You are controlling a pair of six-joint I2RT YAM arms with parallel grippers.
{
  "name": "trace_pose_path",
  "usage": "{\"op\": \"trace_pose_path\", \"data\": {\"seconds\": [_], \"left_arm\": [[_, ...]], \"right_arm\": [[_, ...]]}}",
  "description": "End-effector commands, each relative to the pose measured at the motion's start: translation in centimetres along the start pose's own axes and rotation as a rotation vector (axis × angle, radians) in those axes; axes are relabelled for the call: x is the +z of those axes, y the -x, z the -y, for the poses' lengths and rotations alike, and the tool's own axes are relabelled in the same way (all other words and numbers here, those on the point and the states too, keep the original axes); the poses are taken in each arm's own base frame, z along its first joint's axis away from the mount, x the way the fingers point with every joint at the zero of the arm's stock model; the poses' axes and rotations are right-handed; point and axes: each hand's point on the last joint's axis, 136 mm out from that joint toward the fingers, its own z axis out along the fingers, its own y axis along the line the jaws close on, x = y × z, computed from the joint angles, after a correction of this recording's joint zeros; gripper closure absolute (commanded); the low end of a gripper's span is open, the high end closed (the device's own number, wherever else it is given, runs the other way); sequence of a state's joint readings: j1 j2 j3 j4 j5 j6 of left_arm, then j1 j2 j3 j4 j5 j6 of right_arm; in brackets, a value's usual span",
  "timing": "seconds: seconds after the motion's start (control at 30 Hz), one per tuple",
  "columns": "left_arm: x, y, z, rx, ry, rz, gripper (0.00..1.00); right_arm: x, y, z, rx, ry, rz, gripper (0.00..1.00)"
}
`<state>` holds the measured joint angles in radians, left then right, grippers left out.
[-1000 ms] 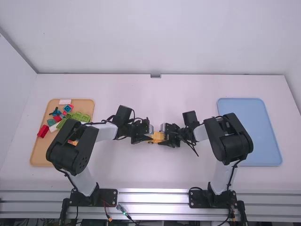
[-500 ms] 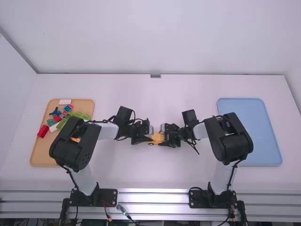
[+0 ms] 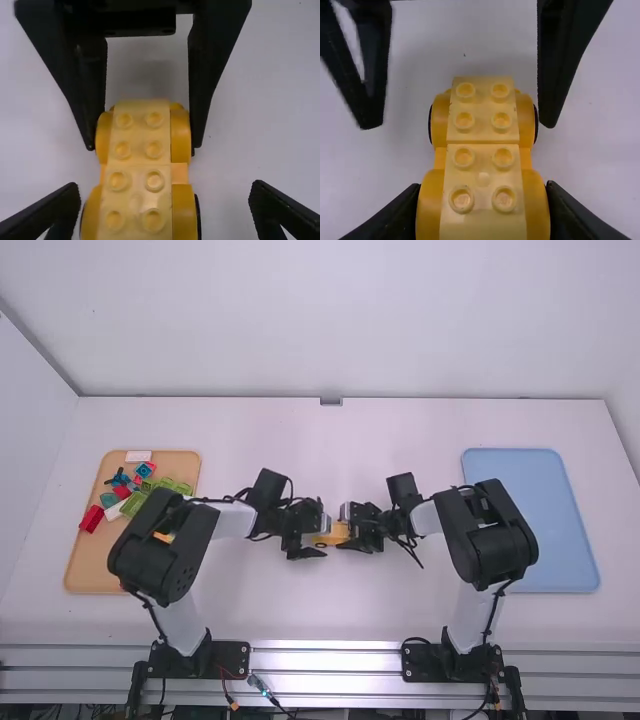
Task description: Assemble lego blocks to make yellow taxi
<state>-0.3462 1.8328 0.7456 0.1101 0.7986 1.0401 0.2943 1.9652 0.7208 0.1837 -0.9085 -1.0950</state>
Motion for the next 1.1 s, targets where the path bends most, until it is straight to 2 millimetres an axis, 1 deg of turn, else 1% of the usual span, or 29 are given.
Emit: {"op": "trace_pose_path", "data": {"seconds": [0.0,0.07,0.1,0.13,0.2,0.27,0.3,0.33,0.37,0.4,0.47,0.53,0.67,0.73,0.8,1.0,1.07], "left_arm": [[0.0,-0.4,0.2,-0.013,-0.005,0.004,0.08],[-0.8,0.8,0.1,-0.003,-0.003,0.045,0.07],[-0.9,0.9,0.1,-0.002,-0.002,0.048,0.07],[-1.6,1.9,-0.3,0.012,0.011,0.076,0.06],[-2.5,2.7,-0.7,0.028,0.031,0.093,0.05],[-3.7,3.7,-1.2,0.052,0.067,0.097,0.06],[-3.9,3.9,-1.1,0.054,0.068,0.098,0.08],[-4.1,4.2,-1.1,0.057,0.069,0.099,0.18],[-4.1,4.4,-0.8,0.056,0.062,0.099,0.87],[-4.0,4.3,-0.6,0.046,0.057,0.094,0.98],[-3.9,3.9,-0.6,-0.004,0.054,0.081,0.97],[-3.3,2.9,-0.8,-0.054,0.066,0.034,0.97],[-2.3,1.6,-0.6,-0.078,0.046,0.02,0.97],[-2.0,1.3,-0.5,-0.084,0.037,0.015,0.98],[-1.5,0.6,-0.2,-0.099,0.023,0.006,0.98],[-0.5,-0.8,-0.1,-0.155,0.012,-0.013,0.98],[-0.1,-1.6,0.3,-0.18,-0.009,-0.029,0.98]], "right_arm": [[0.1,-0.9,0.3,0.023,-0.013,-0.043,0.47],[0.1,-0.9,0.3,0.022,-0.013,-0.043,0.47],[0.1,-0.9,0.3,0.022,-0.013,-0.043,0.47],[0.1,-0.9,0.3,0.023,-0.013,-0.043,0.47],[0.1,-0.9,0.3,0.023,-0.013,-0.043,0.46],[0.1,-0.9,0.3,0.024,-0.012,-0.044,0.47],[0.1,-0.9,0.3,0.024,-0.012,-0.044,0.47],[0.1,-0.9,0.3,0.025,-0.012,-0.044,0.47],[0.1,-0.9,0.3,0.025,-0.012,-0.044,0.47],[0.1,-0.9,0.3,0.025,-0.012,-0.044,0.46],[0.1,-0.9,0.3,0.026,-0.011,-0.043,0.47],[0.1,-0.9,0.2,0.025,-0.011,-0.043,0.46],[0.1,-0.8,0.2,0.026,-0.009,-0.041,0.47],[0.1,-0.8,0.2,0.026,-0.01,-0.041,0.47],[0.1,-0.8,0.2,0.026,-0.009,-0.041,0.47],[0.1,-0.9,0.2,0.029,-0.008,-0.042,0.47],[0.1,-0.9,0.2,0.029,-0.008,-0.042,0.47]]}}
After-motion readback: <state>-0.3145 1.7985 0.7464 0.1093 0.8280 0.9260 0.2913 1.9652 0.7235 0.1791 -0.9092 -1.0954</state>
